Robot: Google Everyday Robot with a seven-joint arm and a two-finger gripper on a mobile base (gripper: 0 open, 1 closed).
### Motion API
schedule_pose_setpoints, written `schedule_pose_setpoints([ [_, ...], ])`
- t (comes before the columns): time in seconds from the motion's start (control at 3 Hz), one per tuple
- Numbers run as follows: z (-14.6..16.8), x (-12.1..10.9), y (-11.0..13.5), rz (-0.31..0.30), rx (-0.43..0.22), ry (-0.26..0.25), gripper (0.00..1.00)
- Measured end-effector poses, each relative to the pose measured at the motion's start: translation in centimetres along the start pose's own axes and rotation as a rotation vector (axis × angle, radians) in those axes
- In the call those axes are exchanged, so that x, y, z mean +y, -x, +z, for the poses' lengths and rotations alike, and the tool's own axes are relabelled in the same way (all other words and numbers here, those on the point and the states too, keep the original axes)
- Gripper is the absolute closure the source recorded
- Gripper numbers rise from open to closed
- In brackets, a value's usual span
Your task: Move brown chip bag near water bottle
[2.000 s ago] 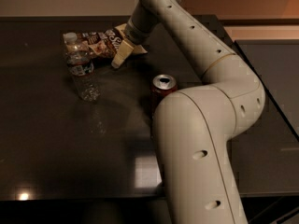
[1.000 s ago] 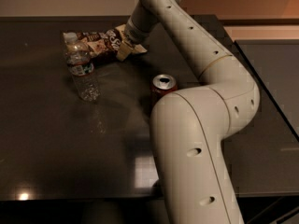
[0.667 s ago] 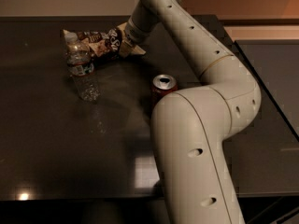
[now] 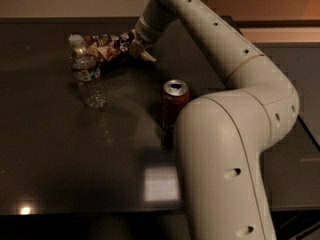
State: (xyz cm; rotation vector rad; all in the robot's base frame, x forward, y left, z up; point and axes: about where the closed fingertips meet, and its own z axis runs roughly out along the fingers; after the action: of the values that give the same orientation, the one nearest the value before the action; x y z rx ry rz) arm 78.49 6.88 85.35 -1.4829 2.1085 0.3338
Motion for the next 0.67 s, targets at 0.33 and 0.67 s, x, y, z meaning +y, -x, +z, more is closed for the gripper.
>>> schedule_pose_setpoints([
  [0.33, -1.2, 1.2, -0.2, -0.011, -0.004, 0.005, 1.0],
  [0.67, -1.8, 3.0, -0.3, -0.029, -0.005, 0.025, 1.0],
])
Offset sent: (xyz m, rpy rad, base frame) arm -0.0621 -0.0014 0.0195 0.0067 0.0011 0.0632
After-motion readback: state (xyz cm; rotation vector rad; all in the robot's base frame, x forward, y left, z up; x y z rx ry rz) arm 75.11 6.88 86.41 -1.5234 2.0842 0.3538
